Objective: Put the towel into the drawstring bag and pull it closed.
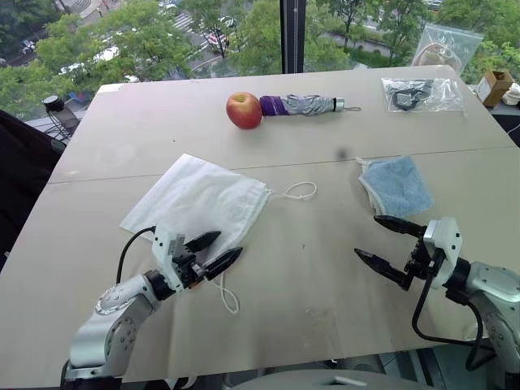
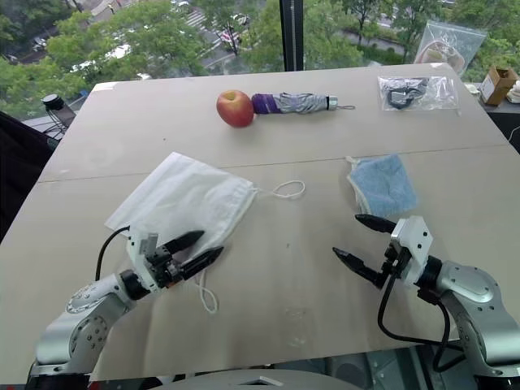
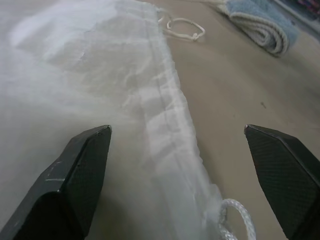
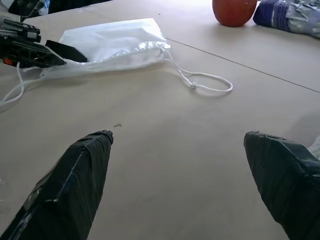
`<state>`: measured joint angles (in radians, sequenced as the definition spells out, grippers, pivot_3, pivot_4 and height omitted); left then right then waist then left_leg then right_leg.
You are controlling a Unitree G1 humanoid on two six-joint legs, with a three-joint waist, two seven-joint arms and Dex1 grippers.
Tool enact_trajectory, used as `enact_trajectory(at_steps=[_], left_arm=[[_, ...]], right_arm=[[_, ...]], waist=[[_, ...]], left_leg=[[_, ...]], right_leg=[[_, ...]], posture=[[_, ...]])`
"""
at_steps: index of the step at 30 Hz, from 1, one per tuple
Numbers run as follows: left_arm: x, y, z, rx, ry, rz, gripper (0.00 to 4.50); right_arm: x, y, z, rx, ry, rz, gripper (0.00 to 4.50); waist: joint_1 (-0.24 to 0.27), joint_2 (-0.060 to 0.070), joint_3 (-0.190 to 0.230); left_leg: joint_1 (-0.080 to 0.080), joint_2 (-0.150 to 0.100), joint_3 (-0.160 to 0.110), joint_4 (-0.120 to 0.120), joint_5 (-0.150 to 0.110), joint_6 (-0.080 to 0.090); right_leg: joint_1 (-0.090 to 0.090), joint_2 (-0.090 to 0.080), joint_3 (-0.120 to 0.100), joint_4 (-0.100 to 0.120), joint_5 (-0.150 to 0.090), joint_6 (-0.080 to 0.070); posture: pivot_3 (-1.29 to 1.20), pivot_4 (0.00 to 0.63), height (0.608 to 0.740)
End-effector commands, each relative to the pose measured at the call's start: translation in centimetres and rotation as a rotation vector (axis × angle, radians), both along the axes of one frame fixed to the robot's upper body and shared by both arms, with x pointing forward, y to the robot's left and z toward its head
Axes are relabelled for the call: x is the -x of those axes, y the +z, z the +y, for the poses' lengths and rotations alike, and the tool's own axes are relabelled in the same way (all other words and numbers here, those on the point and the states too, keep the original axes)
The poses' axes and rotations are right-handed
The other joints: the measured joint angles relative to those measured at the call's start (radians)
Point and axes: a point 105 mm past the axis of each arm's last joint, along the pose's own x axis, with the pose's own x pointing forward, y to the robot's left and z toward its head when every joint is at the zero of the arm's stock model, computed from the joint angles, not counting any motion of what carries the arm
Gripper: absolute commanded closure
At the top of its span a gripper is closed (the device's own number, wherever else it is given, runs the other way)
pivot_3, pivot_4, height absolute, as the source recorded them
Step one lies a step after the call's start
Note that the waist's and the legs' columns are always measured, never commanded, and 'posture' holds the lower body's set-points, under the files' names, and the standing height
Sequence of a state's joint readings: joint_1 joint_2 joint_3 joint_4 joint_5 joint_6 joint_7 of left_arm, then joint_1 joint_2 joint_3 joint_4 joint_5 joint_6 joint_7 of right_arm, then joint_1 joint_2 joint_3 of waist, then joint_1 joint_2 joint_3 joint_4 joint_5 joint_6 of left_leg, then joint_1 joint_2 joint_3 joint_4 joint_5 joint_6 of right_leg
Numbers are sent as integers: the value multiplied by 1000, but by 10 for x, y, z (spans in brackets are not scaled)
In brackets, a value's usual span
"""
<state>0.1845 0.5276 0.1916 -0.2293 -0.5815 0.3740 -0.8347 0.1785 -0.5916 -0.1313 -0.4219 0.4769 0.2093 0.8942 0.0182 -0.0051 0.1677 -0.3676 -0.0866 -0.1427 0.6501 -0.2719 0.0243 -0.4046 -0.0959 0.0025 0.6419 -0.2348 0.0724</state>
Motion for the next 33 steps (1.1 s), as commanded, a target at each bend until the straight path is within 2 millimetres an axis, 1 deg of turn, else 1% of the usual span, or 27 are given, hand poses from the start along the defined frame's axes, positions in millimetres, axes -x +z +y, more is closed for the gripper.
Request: enact_trajectory(at_steps=[1, 7, 9, 10, 12, 13, 14, 17, 19, 28, 33], left_arm=[[6, -11, -4, -32, -15, 22, 96], [8, -15, -4, -48, -16, 18, 96], [9, -14, -6, -29, -30, 22, 96], [10, -14, -7, -22, -34, 21, 326], [10, -13, -7, -15, -38, 18, 900], [10, -13, -7, -18, -39, 16, 1355], [10, -13, -6, -18, -39, 15, 2001], [8, -14, -5, -28, -36, 15, 3374], [7, -15, -4, -44, -25, 11, 4480], [8, -15, -2, -17, 6, 13, 4480], [7, -11, 1, 74, 58, 31, 4480]], right_arm=[[0, 7, 3, -7, 12, -42, 0], [1, 6, 4, -12, 8, -42, 0], [1, 6, 4, -14, 6, -39, 0], [1, 5, 4, -15, 6, -38, 0], [1, 5, 4, -16, 5, -38, 0], [1, 5, 4, -16, 4, -37, 0], [2, 5, 4, -17, 4, -36, 0], [1, 5, 4, -16, 2, -35, 0], [1, 5, 4, -15, 1, -34, 0], [1, 4, 3, -13, 4, -33, 0], [1, 3, 3, -13, 5, -32, 0]], waist=[[0, 0, 0], [-1, 0, 0], [-1, 1, 0], [-1, 1, 0], [-2, 1, 0], [-2, 1, 0], [-3, 1, 0], [-3, 0, 0], [-2, 0, 0], [-3, 1, 0], [-3, 1, 0]], left_leg=[[0, 0, 0, 0, 0, 0], [0, 0, 0, 0, 0, 0], [0, 0, 0, 0, 0, 0], [0, 0, 0, 0, 0, 0], [0, 0, 0, 0, 0, 0], [0, 0, 0, 0, 0, 0], [0, 0, 0, 0, 0, 0], [0, 0, 0, 0, 0, 0], [0, 0, 0, 0, 0, 0], [0, 0, 0, 0, 0, 0], [0, 0, 0, 0, 0, 0]], right_leg=[[0, 0, 0, 0, 0, 0], [0, -1, 0, 0, 0, 0], [0, -1, 0, 0, 0, 0], [0, -1, 0, 0, 0, 0], [0, -1, 0, 0, 0, 0], [0, -1, 0, 0, 0, 0], [0, -1, 0, 0, 0, 0], [0, -1, -1, 0, 0, 0], [0, -1, -1, 0, 0, 0], [0, -1, 0, 0, 0, 0], [0, -1, -1, 0, 0, 0]], posture=[[0, 150, 740], [0, 150, 740], [0, 150, 740], [0, 150, 740], [0, 150, 740], [0, 150, 740], [0, 150, 740], [0, 150, 740], [0, 150, 740], [0, 150, 740], [0, 150, 740]])
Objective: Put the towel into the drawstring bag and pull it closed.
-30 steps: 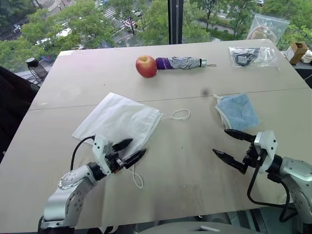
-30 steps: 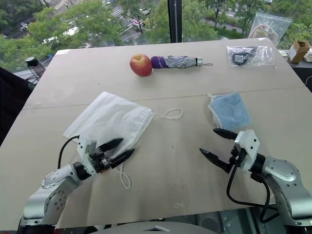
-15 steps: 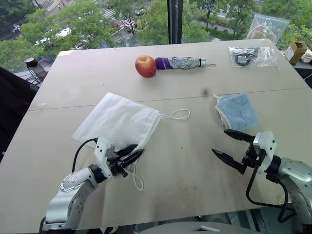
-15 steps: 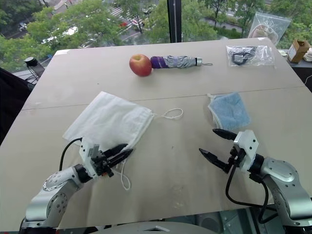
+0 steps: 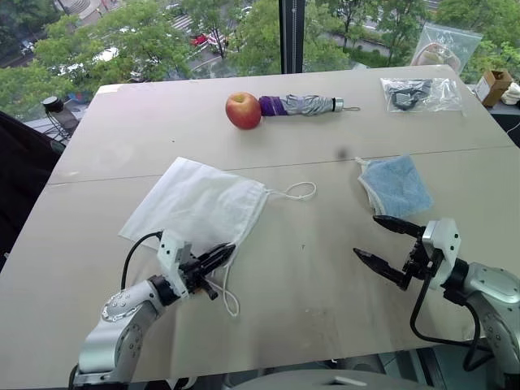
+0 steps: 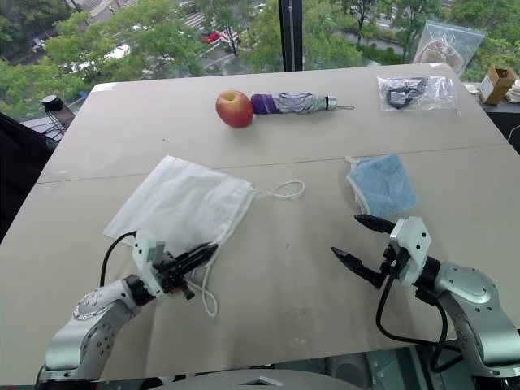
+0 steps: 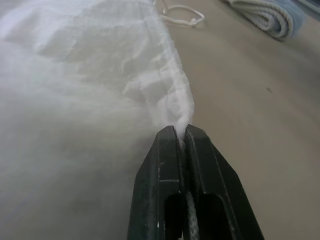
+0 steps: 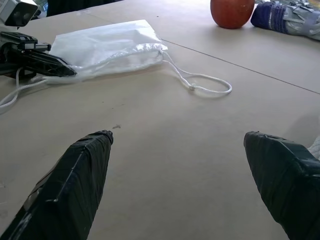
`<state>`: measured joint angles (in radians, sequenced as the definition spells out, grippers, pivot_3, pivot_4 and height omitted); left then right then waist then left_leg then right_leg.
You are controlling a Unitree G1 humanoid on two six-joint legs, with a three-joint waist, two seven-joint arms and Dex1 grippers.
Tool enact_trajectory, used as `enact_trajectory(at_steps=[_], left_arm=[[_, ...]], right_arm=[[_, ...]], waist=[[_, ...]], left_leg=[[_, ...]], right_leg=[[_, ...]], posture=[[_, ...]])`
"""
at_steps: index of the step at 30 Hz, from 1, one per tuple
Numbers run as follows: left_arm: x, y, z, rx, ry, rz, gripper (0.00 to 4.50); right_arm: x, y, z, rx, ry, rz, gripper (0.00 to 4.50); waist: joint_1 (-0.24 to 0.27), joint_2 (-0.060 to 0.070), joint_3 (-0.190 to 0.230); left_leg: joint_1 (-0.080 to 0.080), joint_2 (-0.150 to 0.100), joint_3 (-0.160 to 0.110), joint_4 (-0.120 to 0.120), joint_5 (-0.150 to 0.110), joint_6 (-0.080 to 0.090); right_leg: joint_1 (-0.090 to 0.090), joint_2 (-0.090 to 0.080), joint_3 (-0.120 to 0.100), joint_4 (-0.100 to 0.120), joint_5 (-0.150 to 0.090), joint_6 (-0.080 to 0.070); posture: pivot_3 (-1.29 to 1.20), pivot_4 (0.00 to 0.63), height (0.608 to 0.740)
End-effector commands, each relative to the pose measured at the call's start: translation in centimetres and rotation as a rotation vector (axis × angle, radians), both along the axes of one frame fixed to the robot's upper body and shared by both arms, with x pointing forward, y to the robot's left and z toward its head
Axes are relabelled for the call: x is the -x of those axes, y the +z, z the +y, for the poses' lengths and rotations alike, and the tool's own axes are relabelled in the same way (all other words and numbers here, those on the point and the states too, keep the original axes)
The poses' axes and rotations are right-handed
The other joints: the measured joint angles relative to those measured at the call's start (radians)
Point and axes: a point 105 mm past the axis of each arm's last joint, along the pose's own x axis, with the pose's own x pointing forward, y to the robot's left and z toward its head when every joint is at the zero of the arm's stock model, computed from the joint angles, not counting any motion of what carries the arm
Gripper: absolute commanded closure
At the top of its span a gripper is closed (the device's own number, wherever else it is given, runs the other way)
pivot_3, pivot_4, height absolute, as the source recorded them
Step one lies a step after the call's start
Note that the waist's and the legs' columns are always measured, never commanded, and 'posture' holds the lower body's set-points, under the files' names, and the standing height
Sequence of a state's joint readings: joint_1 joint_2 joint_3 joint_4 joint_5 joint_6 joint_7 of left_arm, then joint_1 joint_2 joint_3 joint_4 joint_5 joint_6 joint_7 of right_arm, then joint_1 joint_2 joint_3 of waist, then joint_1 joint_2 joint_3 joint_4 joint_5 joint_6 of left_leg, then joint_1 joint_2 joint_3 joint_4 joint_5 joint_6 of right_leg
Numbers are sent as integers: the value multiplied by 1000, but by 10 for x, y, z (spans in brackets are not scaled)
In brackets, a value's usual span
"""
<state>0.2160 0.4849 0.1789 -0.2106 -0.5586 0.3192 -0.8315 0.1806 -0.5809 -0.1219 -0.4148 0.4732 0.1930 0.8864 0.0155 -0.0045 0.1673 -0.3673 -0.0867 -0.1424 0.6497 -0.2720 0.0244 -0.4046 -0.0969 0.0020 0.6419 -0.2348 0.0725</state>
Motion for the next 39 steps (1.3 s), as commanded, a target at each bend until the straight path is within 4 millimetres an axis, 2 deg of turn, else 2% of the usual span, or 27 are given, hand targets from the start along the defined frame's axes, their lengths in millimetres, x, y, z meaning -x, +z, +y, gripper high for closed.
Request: enact_trajectory(at_steps=[1, 6, 11, 14, 17, 21, 25, 29, 31, 33, 36, 39], left_arm=[[1, 2, 5, 109, 55, 43, 4480], [1, 11, 10, 322, 105, 113, 4480], [3, 12, 11, 358, 104, 142, 4480], [4, 17, 5, 210, 56, 48, 4480], [-6, 36, -5, -37, 4, -194, 4480], [-22, 64, -13, -101, 22, -382, 4480], [-35, 89, -17, -110, 76, -508, 4480], [-40, 106, -23, -128, 93, -584, 4480], [-42, 110, -24, -128, 103, -600, 4480], [-43, 111, -26, -128, 107, -603, 4480], [-44, 110, -27, -126, 119, -598, 4480], [-43, 110, -27, -120, 146, -598, 4480]], right_arm=[[1, 5, 2, -3, 10, -27, 0], [1, 5, 1, -1, 11, -28, 0], [-1, 6, 0, -4, 8, -32, 0], [-1, 8, -1, -15, 7, -28, 0], [-4, 12, -3, -26, 0, -29, 0], [-12, 18, -8, -49, -22, -23, 0], [-29, 22, -19, -43, -119, -23, 0], [-56, 26, -46, 4, -324, -14, 0], [-68, 29, -59, 43, -411, -40, 0], [-75, 28, -65, 68, -445, -32, 0], [-86, 25, -72, 70, -519, 7, 0], [-108, 31, -83, 19, -615, 25, 0]], waist=[[0, 0, 0], [-1, 0, 0], [-1, 0, 0], [-1, -1, 0], [2, -1, 0], [5, -1, 0], [0, -1, 0], [-1, -1, 1], [-1, -2, 1], [-1, -2, 1], [-2, -2, 1], [-6, -2, 1]], left_leg=[[0, 0, 0, 0, 0, 0], [0, 0, 0, 0, 0, 0], [0, 0, 0, 0, 0, 0], [0, 0, 0, 0, 0, 0], [-1, 0, 0, 0, 0, 0], [-1, 0, 0, 1, 0, 0], [-1, 0, 1, 0, 0, 0], [-3, 0, 4, 0, 3, -5], [-3, 0, 4, 0, 3, -5], [-4, 0, 5, 0, 3, -5], [-4, 0, 5, 0, 3, -5], [-4, 1, 7, 0, 3, -5]], right_leg=[[0, 0, 0, 0, 0, 0], [0, 0, 0, 0, 0, 0], [0, 1, 0, 0, 0, 0], [0, 1, 0, 0, 0, 0], [0, 0, 1, 0, 0, 0], [0, -1, 4, 0, 1, -2], [-1, 1, 4, 0, 1, -1], [-4, 2, 4, 0, 1, -1], [-5, 2, 5, 0, 1, -1], [-5, 3, 5, 0, 1, -1], [-6, 3, 5, 0, 1, -1], [-7, 4, 8, 0, 1, -1]], posture=[[0, 150, 740], [0, 150, 740], [0, 150, 740], [0, 150, 740], [0, 150, 740], [0, 150, 740], [0, 150, 740], [0, 150, 740], [0, 150, 740], [0, 150, 740], [0, 150, 740], [0, 150, 740]])
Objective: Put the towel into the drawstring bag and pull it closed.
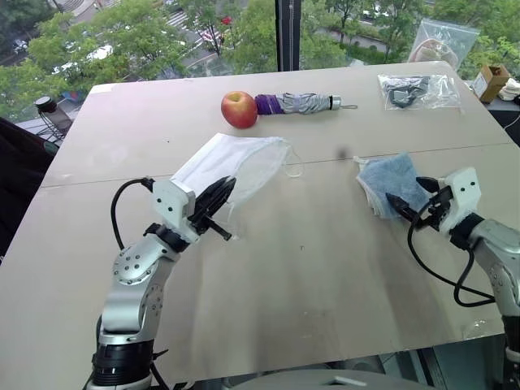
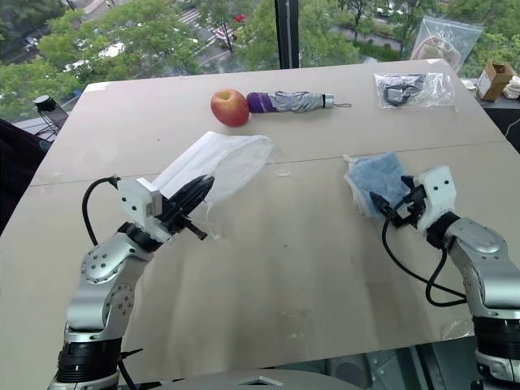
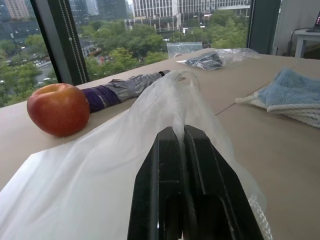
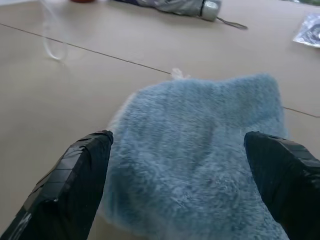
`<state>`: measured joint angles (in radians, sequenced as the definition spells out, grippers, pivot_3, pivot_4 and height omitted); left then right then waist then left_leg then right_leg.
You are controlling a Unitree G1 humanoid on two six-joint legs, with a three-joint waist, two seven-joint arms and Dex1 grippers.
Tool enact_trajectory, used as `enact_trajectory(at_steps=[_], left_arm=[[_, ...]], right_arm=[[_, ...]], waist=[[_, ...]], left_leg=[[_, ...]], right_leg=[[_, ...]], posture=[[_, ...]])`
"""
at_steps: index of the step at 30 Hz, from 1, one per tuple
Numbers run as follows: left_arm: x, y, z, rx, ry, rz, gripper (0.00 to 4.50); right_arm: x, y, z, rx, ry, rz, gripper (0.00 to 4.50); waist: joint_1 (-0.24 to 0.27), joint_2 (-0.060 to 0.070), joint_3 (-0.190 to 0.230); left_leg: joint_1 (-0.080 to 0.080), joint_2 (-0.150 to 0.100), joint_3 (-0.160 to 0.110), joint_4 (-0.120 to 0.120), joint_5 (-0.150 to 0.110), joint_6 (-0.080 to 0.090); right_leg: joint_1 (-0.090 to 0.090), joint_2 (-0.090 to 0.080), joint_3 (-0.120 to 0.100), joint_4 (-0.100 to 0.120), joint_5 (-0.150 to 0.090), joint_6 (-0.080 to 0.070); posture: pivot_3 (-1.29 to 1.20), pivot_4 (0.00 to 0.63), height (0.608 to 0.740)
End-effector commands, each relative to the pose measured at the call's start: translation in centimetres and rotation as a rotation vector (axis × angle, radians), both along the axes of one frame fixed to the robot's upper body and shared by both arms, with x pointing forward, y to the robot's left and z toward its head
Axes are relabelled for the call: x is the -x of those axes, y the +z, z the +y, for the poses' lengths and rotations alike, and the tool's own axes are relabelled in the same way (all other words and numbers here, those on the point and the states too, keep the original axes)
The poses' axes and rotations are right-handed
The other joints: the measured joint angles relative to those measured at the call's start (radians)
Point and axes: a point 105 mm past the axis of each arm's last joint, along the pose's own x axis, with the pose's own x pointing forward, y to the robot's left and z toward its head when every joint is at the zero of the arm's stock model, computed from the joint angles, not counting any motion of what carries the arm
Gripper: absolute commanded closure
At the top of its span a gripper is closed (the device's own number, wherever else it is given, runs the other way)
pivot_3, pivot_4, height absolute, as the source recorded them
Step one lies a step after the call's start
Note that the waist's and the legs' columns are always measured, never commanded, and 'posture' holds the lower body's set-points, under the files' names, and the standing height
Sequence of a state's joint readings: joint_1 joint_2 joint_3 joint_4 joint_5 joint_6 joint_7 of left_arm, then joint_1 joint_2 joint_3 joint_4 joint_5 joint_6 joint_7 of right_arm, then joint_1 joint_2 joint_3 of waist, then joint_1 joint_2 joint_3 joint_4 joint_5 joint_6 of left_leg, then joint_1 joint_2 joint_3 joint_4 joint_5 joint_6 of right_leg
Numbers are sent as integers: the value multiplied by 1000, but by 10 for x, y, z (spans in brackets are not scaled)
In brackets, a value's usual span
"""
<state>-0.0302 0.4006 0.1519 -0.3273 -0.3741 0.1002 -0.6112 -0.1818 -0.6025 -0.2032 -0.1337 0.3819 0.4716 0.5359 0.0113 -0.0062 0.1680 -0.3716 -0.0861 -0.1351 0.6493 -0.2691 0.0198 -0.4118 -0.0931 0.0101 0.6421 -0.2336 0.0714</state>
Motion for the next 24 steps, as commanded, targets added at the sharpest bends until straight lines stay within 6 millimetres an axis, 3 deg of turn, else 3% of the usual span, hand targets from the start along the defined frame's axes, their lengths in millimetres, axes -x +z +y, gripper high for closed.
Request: enact_trajectory(at_steps=[1, 4, 7, 9, 13, 19, 22, 24], left_arm=[[5, 13, -2, 1, 19, -64, 4480], [6, 14, -3, 2, 23, -64, 4480], [9, 12, -4, 1, 22, -56, 4480], [9, 12, -4, 1, 25, -54, 4480], [8, 12, -3, -1, 26, -51, 4480], [4, 11, -4, -8, 11, -45, 4480], [3, 11, -4, -11, 5, -45, 4500], [2, 11, -4, -12, 3, -46, 4500]], right_arm=[[-21, 15, -12, -49, -94, -29, 0], [-32, 13, -16, -82, -128, 3, 0], [-44, -4, -16, -175, -156, 142, 0], [-46, -14, -6, -265, -111, 239, 0], [-36, -20, 32, -457, 110, 436, 0], [-18, -61, 51, -218, 251, 572, 0], [-14, -80, 51, -64, 271, 589, 830], [-11, -87, 52, -35, 278, 604, 1709]], waist=[[-4, 0, 0], [0, 0, 0], [0, 0, 0], [0, 0, 0], [-9, -2, -1], [-26, -5, -3], [-29, -11, -8], [-29, -14, -11]], left_leg=[[0, 0, 1, 0, 0, 0], [1, 1, 2, 0, 0, 0], [0, 2, 2, 0, 0, 0], [0, 2, 3, 0, 0, 0], [0, 3, 4, 0, 0, 0], [1, 4, 4, 0, -2, 4], [4, 5, 4, 0, -2, 3], [5, 5, 5, -1, -2, 3]], right_leg=[[0, 0, 1, 0, 1, 0], [0, 2, 3, 0, 2, 0], [-1, 3, 3, 0, 2, 0], [-1, 3, 4, 0, 2, 0], [-1, 4, 5, 0, 3, -1], [-1, 5, 5, 0, 3, -1], [0, 6, 5, 0, 3, -1], [1, 6, 5, 0, 3, -1]], posture=[[0, 150, 740], [0, 150, 740], [0, 150, 740], [0, 150, 740], [0, 150, 740], [0, 150, 740], [0, 150, 740], [0, 150, 740]])
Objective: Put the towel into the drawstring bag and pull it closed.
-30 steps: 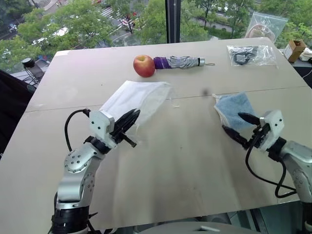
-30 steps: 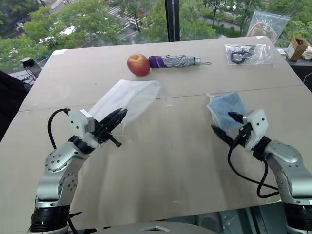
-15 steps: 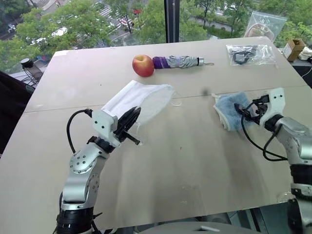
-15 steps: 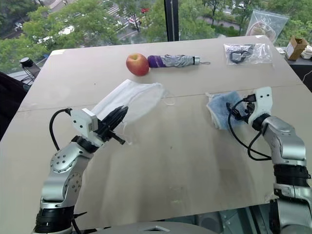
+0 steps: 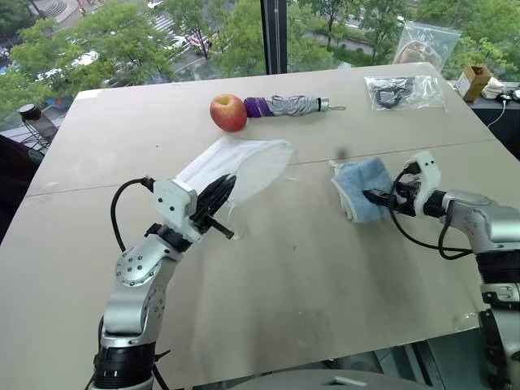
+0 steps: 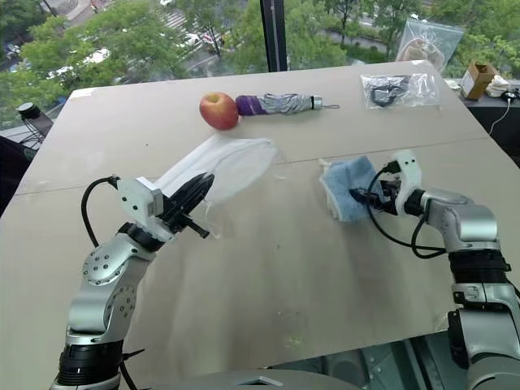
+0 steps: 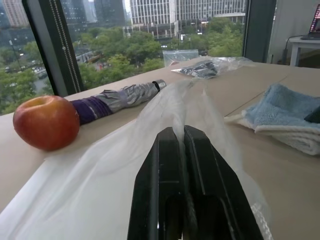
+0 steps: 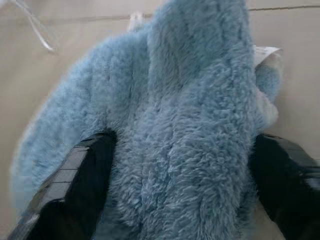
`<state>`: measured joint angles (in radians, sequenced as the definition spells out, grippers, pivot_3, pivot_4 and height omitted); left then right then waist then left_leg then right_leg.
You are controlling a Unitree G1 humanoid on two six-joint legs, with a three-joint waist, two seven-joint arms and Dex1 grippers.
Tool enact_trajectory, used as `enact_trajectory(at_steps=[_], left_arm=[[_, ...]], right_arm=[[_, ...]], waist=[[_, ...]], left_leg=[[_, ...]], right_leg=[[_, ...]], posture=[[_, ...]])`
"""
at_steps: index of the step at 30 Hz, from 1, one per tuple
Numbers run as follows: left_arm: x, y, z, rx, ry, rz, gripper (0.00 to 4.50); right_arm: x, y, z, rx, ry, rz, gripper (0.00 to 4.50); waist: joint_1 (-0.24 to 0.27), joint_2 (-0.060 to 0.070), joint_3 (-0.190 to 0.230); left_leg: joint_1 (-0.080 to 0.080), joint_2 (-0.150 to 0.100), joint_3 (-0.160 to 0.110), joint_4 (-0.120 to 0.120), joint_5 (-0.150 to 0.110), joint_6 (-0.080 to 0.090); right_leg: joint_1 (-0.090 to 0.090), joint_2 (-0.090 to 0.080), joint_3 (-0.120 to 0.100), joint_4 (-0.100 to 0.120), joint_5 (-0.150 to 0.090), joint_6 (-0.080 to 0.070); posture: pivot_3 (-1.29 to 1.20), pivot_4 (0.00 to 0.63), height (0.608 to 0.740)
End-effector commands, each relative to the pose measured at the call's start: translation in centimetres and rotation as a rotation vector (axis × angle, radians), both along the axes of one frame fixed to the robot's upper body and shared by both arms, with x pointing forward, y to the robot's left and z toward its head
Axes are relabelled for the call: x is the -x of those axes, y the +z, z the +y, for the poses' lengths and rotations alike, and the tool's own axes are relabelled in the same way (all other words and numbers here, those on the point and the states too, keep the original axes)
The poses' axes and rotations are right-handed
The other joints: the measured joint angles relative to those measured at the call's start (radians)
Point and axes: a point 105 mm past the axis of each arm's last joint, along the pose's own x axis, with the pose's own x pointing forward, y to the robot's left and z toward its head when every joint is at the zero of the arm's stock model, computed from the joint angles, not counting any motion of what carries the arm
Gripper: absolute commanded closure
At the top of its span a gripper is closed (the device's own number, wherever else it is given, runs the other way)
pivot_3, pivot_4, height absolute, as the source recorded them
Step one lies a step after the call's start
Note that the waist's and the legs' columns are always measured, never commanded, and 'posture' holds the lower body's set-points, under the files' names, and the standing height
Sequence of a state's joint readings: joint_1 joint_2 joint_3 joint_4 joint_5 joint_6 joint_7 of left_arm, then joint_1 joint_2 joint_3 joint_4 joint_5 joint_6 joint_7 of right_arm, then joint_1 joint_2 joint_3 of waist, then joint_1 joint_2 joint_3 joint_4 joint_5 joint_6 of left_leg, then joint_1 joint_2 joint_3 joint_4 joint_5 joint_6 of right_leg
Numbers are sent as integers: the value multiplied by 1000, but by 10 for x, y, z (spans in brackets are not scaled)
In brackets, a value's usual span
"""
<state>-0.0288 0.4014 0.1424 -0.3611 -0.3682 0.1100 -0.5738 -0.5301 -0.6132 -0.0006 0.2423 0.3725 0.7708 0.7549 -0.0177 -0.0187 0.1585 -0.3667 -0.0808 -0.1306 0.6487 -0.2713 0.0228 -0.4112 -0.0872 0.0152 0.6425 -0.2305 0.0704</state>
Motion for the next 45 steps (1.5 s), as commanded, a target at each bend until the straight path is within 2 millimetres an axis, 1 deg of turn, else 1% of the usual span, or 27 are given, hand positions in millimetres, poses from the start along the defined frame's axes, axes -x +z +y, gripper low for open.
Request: enact_trajectory(at_steps=[1, 3, 4, 5, 6, 8, 11, 12, 13, 15, 16, 18, 19, 20, 22, 23, 24, 26, 27, 29, 31, 33, 36, 38, 43, 45], left_arm=[[1, 6, -2, -13, -14, -28, 4500], [0, 6, -2, -15, -16, -28, 4500], [0, 6, -2, -16, -16, -28, 4500], [-1, 6, -2, -17, -18, -28, 4500], [-1, 6, -2, -18, -19, -28, 4500], [-2, 6, -2, -19, -20, -27, 4500], [-4, 6, -4, -21, -26, -28, 4500], [-5, 6, -4, -21, -28, -28, 4500], [-5, 6, -4, -21, -28, -28, 4500], [-6, 6, -5, -22, -31, -29, 4500], [-7, 6, -6, -22, -32, -29, 4500], [-8, 7, -7, -21, -35, -29, 4500], [-8, 7, -7, -21, -36, -29, 4500], [-9, 6, -8, -22, -39, -29, 4500], [-11, 6, -10, -26, -44, -28, 4500], [-11, 6, -10, -30, -47, -28, 4500], [-12, 7, -11, -31, -50, -28, 4500], [-13, 8, -11, -33, -53, -30, 4500], [-14, 9, -11, -33, -55, -32, 4500], [-13, 11, -13, -29, -64, -35, 4500], [-12, 12, -15, -27, -78, -37, 4500], [-11, 12, -17, -26, -85, -37, 4500], [-9, 12, -19, -20, -90, -38, 4500], [-7, 12, -22, -12, -98, -36, 4500], [-2, 10, -28, -6, -132, -26, 4500], [1, 9, -33, 5, -165, -19, 4500]], right_arm=[[23, -55, 18, 42, 85, 181, 2035], [20, -53, 18, 18, 60, 173, 3065], [19, -51, 18, 5, 53, 166, 3469], [17, -48, 19, -24, 41, 159, 3984], [16, -45, 20, -54, 31, 153, 4368], [10, -31, 24, -159, 6, 125, 4442], [0, 10, 31, -418, -33, 45, 4442], [-1, 22, 32, -485, -38, 26, 4442], [-2, 29, 32, -521, -41, 17, 4442], [-2, 61, 32, -679, -25, -57, 4442], [-1, 73, 31, -734, -21, -82, 4442], [3, 102, 31, -893, 2, -139, 4442], [6, 112, 32, -947, 14, -157, 4442], [11, 126, 35, -1015, 48, -178, 4442], [24, 147, 47, -1090, 143, -194, 4442], [32, 154, 56, -1097, 210, -194, 4442], [43, 157, 67, -1080, 282, -184, 4442], [57, 153, 87, -1016, 371, -138, 4442], [60, 148, 95, -981, 390, -117, 4442], [64, 129, 113, -863, 414, -55, 4442], [60, 107, 126, -766, 390, -6, 4442], [54, 91, 132, -718, 361, 23, 4442], [59, 76, 143, -669, 405, 70, 4442], [58, 68, 146, -646, 399, 99, 4442], [62, 61, 151, -629, 419, 139, 4442], [57, 64, 153, -663, 392, 145, 4442]], waist=[[0, -4, -3], [-1, -7, -5], [-1, -8, -6], [-1, -9, -6], [-1, -9, -6], [0, -9, -6], [-1, -7, -5], [-1, -5, -4], [0, -2, -2], [3, 2, 1], [4, 4, 2], [4, 8, 4], [4, 8, 4], [5, 8, 4], [5, 8, 5], [5, 8, 5], [4, 9, 5], [3, 9, 5], [2, 9, 5], [3, 9, 5], [4, 9, 5], [4, 9, 5], [4, 9, 5], [3, 9, 5], [4, 9, 5], [4, 9, 5]], left_leg=[[0, 0, 0, 0, 0, 0], [3, 1, 0, 0, 0, 0], [4, 1, 0, 0, -1, 0], [5, 2, 1, 0, -1, 0], [5, 2, 1, 0, -1, 0], [5, 3, 1, 0, -1, 0], [5, 5, 1, 0, -1, 0], [4, 7, 1, 0, -1, 0], [4, 8, 2, 0, -1, 0], [2, 11, 3, 0, 0, -1], [1, 11, 3, 0, 0, -1], [-1, 11, 4, 0, 0, -2], [-1, 11, 4, 0, 0, -2], [-1, 11, 4, 0, 0, -2], [-2, 11, 4, 0, 0, -2], [-2, 11, 4, 0, 0, -2], [-4, 11, 4, -1, 0, -2], [-6, 11, 4, 0, 0, -2], [-6, 12, 5, 0, 0, -2], [-7, 12, 5, 0, 0, -2], [-7, 12, 5, 0, 0, -2], [-7, 12, 5, 0, 0, -2], [-9, 11, 5, 2, 0, -2], [-10, 11, 5, 2, 2, -5], [-12, 11, 5, 2, 2, -6], [-13, 11, 5, 2, 2, -6]], right_leg=[[0, 0, 0, 0, 0, 0], [2, 1, 0, 0, 0, 0], [3, 1, 1, 0, 0, 0], [3, 1, 1, 0, 0, -1], [4, 1, 1, 0, 1, -2], [4, 2, 1, 0, 3, -3], [3, 5, 1, 0, 5, -5], [3, 6, 2, 0, 6, -6], [2, 8, 2, 0, 7, -7], [0, 9, 2, 0, 7, -8], [-1, 9, 2, 0, 7, -8], [-3, 9, 2, 0, 8, -8], [-3, 9, 3, 0, 8, -7], [-3, 9, 3, -1, 8, -7], [-3, 9, 2, -1, 8, -7], [-4, 9, 2, -1, 8, -7], [-5, 9, 2, -1, 8, -7], [-8, 9, 3, -1, 8, -7], [-9, 9, 3, -1, 8, -7], [-9, 9, 3, -1, 8, -7], [-9, 9, 2, -1, 8, -7], [-9, 9, 3, -1, 8, -7], [-11, 9, 3, -1, 9, -6], [-12, 10, 3, -1, 9, -5], [-13, 9, 3, -1, 10, -5], [-14, 9, 3, -1, 10, -5]], posture=[[0, 150, 740], [0, 150, 740], [0, 150, 740], [0, 150, 740], [0, 150, 740], [0, 150, 740], [0, 150, 740], [0, 150, 740], [0, 150, 740], [0, 150, 740], [0, 150, 740], [0, 150, 740], [0, 150, 740], [0, 150, 740], [0, 150, 740], [0, 150, 740], [0, 150, 740], [0, 150, 740], [0, 150, 740], [0, 150, 740], [0, 150, 740], [0, 150, 740], [0, 150, 740], [0, 150, 740], [0, 150, 740], [0, 150, 740]])
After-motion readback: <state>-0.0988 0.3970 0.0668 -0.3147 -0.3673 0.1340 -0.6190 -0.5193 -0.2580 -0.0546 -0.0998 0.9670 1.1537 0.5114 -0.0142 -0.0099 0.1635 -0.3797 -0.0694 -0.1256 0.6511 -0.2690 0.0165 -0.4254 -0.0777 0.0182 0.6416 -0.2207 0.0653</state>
